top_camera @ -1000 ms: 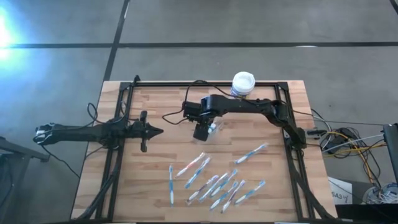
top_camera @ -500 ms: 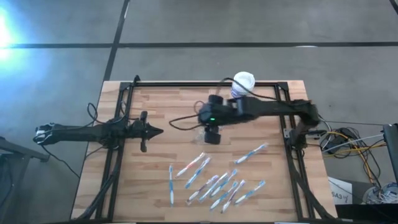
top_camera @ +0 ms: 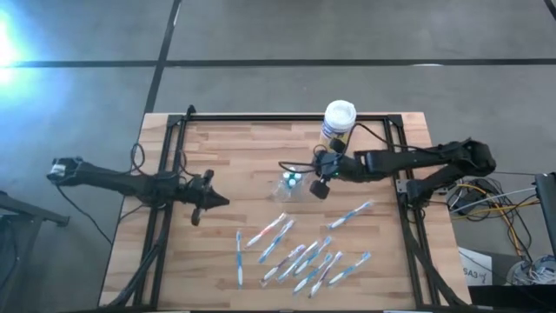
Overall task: Pick & Place toothbrushing station
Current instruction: Adjust the transparent organizer
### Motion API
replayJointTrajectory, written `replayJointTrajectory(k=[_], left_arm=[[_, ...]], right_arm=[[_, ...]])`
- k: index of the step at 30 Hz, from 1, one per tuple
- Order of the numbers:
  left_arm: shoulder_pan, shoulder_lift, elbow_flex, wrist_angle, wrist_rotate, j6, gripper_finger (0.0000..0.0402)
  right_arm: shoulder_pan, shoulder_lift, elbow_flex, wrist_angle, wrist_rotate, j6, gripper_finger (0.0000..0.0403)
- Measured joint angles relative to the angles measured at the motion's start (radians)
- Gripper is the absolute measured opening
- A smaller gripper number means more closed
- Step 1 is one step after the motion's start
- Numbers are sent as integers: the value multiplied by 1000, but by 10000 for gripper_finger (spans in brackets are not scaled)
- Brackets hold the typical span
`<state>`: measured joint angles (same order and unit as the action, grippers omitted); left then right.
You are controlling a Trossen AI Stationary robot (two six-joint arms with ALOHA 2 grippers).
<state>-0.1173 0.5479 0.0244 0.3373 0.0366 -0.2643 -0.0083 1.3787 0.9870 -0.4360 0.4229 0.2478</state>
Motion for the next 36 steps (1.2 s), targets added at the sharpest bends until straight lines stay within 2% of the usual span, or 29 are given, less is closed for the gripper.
replayJointTrajectory(k=[2, 5, 7, 9, 12, 14, 15, 17, 20, 29, 32, 36], left_arm=[[-49, 58, 21, 11, -124, -10, 3], [-84, 156, 51, 7, -362, -60, 2], [-78, 221, 79, 11, -426, -78, 2], [-78, 291, 96, 24, -395, -63, 2], [-81, 398, 138, 147, -250, -43, 3], [-89, 478, 164, 170, -200, -49, 3], [-94, 522, 181, 178, -213, -58, 3], [-96, 595, 218, 187, -326, -79, 2], [-79, 700, 269, 185, -457, -75, 3], [53, 914, 395, 184, -474, -61, 2], [86, 946, 409, 187, -462, -47, 4], [117, 972, 421, 214, -378, 1, 5]], right_arm=[[-9, -20, -54, 10, 0, 42, 13], [-8, -46, -120, 35, -22, 70, 9], [-2, -53, -160, 63, -58, 81, 9], [2, -59, -191, 86, -60, 92, 8], [-10, -64, -215, 93, -48, 119, 8], [-23, -54, -224, 91, -30, 141, 8], [-29, -50, -227, 95, -30, 145, 8], [-31, -38, -229, 116, -55, 136, 8], [-28, -22, -236, 130, -142, 103, 8], [49, 75, -241, 349, -394, 7, 8], [70, 128, -241, 444, -438, -11, 8], [77, 223, -213, 523, -455, 1, 8]])
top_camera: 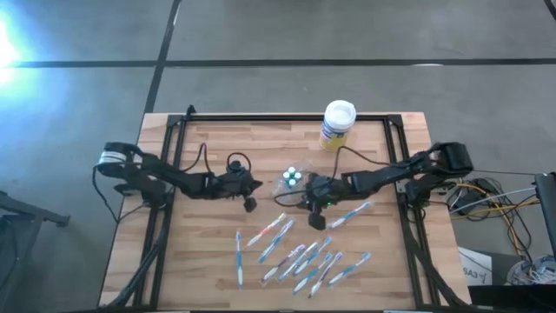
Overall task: Pick & Place toothbrushing station
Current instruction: Adjust the transparent organizer
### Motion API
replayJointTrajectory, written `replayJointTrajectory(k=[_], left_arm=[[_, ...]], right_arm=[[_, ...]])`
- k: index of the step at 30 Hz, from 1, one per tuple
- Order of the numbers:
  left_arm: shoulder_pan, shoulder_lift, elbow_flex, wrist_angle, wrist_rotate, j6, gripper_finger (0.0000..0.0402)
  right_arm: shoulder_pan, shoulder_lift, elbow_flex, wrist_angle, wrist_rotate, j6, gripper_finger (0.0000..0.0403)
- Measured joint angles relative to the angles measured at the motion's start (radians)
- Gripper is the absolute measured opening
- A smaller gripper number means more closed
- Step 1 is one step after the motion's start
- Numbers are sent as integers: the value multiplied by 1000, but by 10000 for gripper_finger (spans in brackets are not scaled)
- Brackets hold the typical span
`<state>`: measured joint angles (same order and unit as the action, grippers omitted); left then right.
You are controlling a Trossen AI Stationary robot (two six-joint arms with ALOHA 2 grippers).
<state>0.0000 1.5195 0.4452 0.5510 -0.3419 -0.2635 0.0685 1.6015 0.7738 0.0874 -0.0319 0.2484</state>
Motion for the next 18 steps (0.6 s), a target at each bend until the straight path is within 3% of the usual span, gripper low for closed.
replayJointTrajectory(k=[6, 18], left_arm=[[33, 17, 19, 6, 46, 69, 3], [79, 18, 15, 2, 122, 111, 4]], right_arm=[[4, 156, 116, 5, 10, 3, 8], [0, 319, 316, -93, 173, -42, 8]])
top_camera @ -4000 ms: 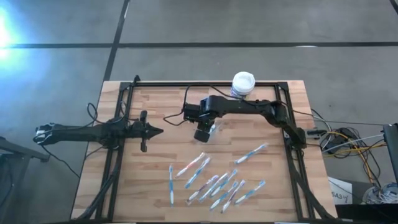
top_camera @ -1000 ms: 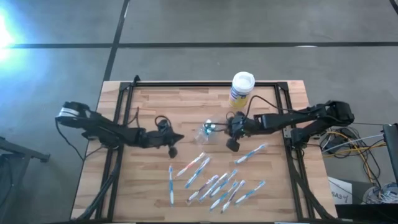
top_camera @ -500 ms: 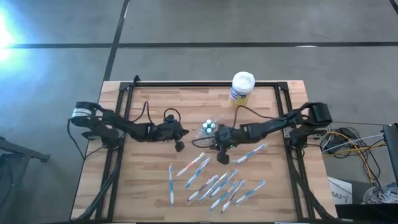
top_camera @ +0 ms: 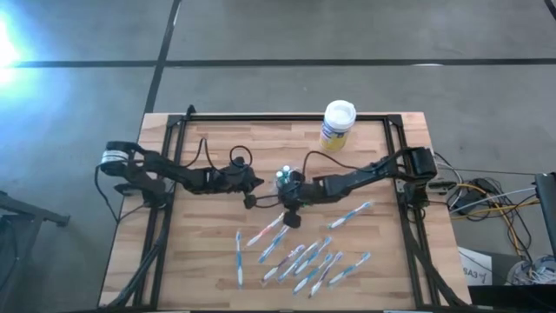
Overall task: Pick & Place toothbrushing station
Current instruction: Adjust the transparent organizer
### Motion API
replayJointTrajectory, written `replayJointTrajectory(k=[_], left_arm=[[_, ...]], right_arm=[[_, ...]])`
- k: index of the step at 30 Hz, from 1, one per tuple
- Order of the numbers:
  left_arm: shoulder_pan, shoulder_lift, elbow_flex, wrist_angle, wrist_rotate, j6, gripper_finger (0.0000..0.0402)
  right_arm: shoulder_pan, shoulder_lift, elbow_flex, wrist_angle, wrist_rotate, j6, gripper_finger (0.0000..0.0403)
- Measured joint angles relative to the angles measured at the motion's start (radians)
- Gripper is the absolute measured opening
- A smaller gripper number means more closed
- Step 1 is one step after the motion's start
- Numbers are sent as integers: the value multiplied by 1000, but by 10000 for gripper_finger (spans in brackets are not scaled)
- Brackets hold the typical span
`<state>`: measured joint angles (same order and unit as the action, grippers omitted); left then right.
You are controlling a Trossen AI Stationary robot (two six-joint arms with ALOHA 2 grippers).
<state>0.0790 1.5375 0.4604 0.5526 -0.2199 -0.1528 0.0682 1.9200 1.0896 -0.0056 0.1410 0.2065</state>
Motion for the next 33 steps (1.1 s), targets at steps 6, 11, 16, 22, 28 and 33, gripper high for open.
replayJointTrajectory(k=[6, 11, 16, 22, 28, 33], left_arm=[[5, 0, 0, 1, 6, 25, 2], [14, 0, 1, -5, 3, 42, 3], [24, -1, 1, -17, 11, 47, 2], [25, -25, -5, -27, -28, 72, 9], [26, -93, -8, -98, -38, 73, 4], [24, -195, -9, -191, -108, 72, 7]], right_arm=[[-3, 69, 77, 5, 23, -3, 8], [-2, 122, 128, 1, 91, -2, 8], [2, 120, 131, 2, 101, -4, 8], [32, 49, 110, -13, 95, -12, 8], [69, -57, 61, -119, 173, 3, 8], [91, -201, -57, -202, 340, 70, 8]])
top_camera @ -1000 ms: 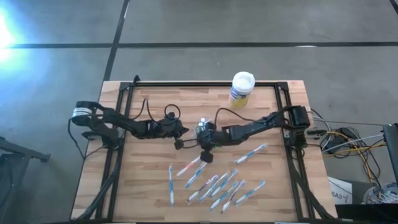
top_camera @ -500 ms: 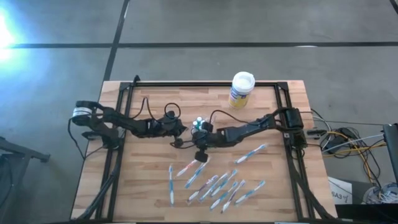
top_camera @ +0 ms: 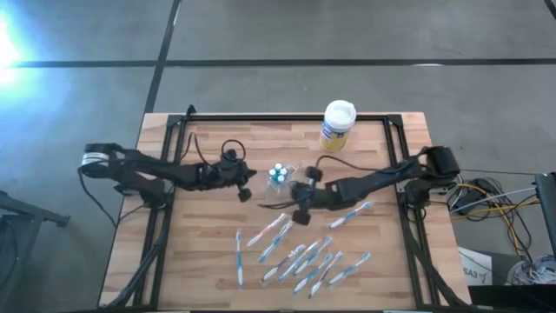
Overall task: Pick & Place toothbrushing station
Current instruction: Adjust the transparent organizer
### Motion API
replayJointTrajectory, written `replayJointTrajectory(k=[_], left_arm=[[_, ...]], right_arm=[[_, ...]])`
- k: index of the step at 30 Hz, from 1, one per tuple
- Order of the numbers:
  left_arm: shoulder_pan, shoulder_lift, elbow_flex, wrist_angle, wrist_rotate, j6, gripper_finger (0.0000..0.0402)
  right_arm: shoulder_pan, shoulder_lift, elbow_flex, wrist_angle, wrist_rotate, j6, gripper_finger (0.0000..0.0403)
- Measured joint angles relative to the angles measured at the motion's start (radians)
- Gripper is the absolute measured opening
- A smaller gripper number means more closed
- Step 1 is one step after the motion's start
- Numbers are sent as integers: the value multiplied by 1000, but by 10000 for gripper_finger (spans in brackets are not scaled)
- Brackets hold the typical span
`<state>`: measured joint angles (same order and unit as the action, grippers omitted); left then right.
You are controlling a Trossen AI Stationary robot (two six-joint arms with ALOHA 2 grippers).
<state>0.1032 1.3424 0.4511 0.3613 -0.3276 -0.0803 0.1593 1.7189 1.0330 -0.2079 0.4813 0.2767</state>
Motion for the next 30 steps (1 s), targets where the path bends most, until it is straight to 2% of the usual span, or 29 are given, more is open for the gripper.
replayJointTrajectory(k=[3, 5, 10, 15, 19, 23, 30], left_arm=[[-5, -75, -9, -53, -6, -22, 9], [-12, -114, -19, -77, 1, -36, 9], [-64, -179, -45, -99, 59, -46, 3], [-162, -188, -55, -99, 104, -71, 11], [-263, -166, -55, -82, 104, -89, 6], [-353, -112, -55, -6, 104, -96, 5], [-402, 77, -52, 185, 55, -100, 3]], right_arm=[[-12, -105, -95, 26, 46, 25, 8], [-41, -168, -140, 28, 40, 22, 8], [-149, -261, -170, 31, -80, -67, 8], [-275, -278, -111, 14, -192, -185, 8], [-388, -258, -24, -44, -287, -277, 8], [-505, -195, 40, -56, -446, -336, 8], [-628, -6, 165, -84, -588, -388, 8]])
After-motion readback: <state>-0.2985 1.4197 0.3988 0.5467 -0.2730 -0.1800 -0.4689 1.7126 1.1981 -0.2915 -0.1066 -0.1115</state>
